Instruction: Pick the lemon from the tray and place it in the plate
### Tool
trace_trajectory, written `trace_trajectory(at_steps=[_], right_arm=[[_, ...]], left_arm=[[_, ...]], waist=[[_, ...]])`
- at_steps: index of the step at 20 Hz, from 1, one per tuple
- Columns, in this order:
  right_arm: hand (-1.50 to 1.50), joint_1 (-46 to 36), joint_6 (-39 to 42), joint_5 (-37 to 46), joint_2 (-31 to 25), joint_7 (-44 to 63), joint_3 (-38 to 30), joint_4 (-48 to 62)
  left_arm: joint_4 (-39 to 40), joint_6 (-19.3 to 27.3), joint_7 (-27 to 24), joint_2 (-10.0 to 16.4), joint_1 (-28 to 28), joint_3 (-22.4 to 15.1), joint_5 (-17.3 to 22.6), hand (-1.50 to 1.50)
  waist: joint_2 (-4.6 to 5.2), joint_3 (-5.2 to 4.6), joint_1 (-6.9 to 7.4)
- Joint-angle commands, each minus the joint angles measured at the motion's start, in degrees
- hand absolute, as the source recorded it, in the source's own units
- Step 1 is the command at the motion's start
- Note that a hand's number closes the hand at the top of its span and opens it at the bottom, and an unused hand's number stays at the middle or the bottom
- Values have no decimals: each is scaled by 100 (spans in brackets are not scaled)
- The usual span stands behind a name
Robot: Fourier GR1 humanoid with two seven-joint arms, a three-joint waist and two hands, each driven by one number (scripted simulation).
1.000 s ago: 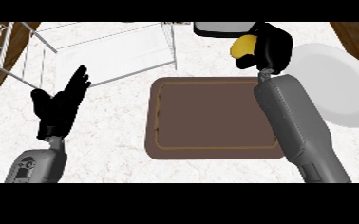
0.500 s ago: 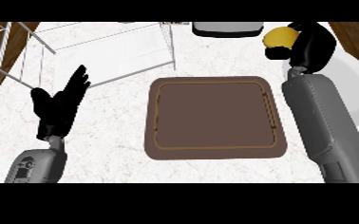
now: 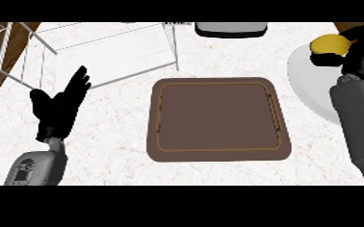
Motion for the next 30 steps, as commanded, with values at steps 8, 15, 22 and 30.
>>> trace_trajectory(at_steps=[8,15,22,30], right_arm=[[150,170,931,-1577,-543,-1489,-1085,1589],[-150,184,776,-1783,-898,-3306,-1213,2388],[-150,-72,1041,-2824,-550,-4770,-1665,1159],[-150,157,2234,-4131,-300,-3883,-2227,487]], left_arm=[[56,-248,-179,125,76,173,135,0],[-158,8,84,-150,67,-58,-110,0],[-34,-77,-67,11,91,138,-33,0],[312,-80,-56,5,-193,251,-7,0]], waist=[[46,13,69],[28,10,78],[-28,5,-28],[-39,-6,-179]])
